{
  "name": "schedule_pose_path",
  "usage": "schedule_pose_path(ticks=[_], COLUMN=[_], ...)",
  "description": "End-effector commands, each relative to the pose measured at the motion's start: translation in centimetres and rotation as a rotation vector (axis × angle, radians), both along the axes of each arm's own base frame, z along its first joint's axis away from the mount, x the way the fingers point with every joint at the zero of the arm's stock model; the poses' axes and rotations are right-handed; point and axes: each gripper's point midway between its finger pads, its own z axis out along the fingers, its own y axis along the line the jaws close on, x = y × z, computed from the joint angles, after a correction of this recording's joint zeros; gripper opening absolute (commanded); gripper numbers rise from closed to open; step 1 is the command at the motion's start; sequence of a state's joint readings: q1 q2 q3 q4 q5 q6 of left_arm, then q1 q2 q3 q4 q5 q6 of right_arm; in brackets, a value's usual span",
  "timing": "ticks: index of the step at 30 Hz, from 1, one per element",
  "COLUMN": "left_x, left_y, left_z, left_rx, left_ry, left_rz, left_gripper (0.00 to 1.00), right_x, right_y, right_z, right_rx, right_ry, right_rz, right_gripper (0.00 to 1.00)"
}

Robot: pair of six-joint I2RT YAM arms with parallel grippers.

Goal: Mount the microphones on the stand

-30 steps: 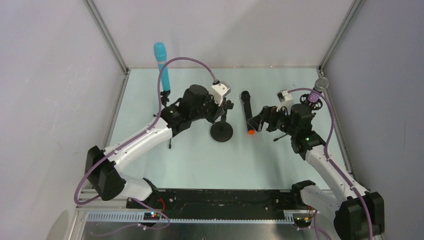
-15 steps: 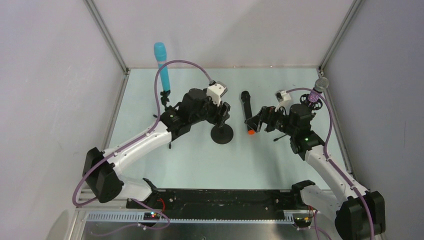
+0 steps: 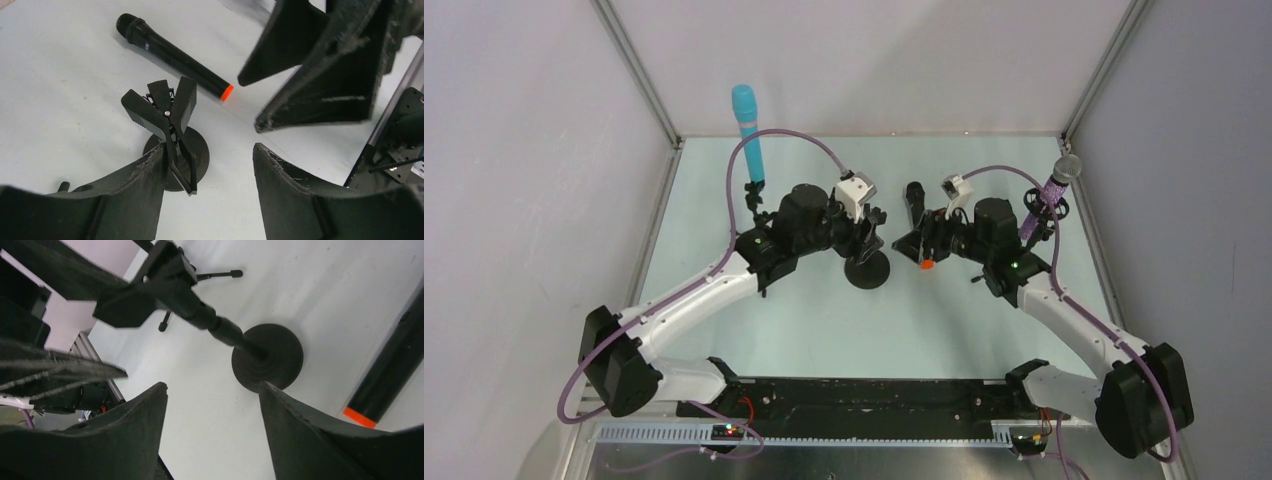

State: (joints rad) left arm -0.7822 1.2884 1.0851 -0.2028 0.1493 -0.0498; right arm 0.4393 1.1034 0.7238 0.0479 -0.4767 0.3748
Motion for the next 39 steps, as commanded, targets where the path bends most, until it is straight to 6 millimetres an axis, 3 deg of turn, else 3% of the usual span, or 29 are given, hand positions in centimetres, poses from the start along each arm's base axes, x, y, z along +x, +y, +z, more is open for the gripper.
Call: schedule_pose_path(ticks=[1,8,12,16,25,39], left_x=[-1.6,-1.5,-1.6,-1.9,-1.8,-2.8], left_y=[-0.9,-1.3,-1.3,-1.3,-2.6,-6.2], left_z=[1.0,0.9,0.9,0.8,0.6,2.7], left_rx=[-0.039,-0.035,-0.04,-0.046,-0.058,-0.094], left_ry=[-0.019,-0.017,-0.011,0.0,0.038,0.023], left_rz=[-0.104,-0.119,-0.12,-0.121,-0.149,-0.237], left_gripper=[0.66,0.65,0.64,0.63,0.64,0.67], right_x=[2.0,4.9,5.6,5.7,5.2,4.7], right_y=[1.3,2.1,3.0,4.2,5.9,7.7], right_z=[4.0,4.1,4.9,5.6,4.7,4.2], right_rx=[0.046,-0.008,0.003,0.009,0.001,-0.026], right_ry=[-0.091,-0.079,-0.076,-0.082,-0.048,-0.017], right_rz=[0.006,-0.008,0.021,0.046,0.111,0.182], right_gripper=[0.65,0.33,0.25,0.23,0.23,0.23])
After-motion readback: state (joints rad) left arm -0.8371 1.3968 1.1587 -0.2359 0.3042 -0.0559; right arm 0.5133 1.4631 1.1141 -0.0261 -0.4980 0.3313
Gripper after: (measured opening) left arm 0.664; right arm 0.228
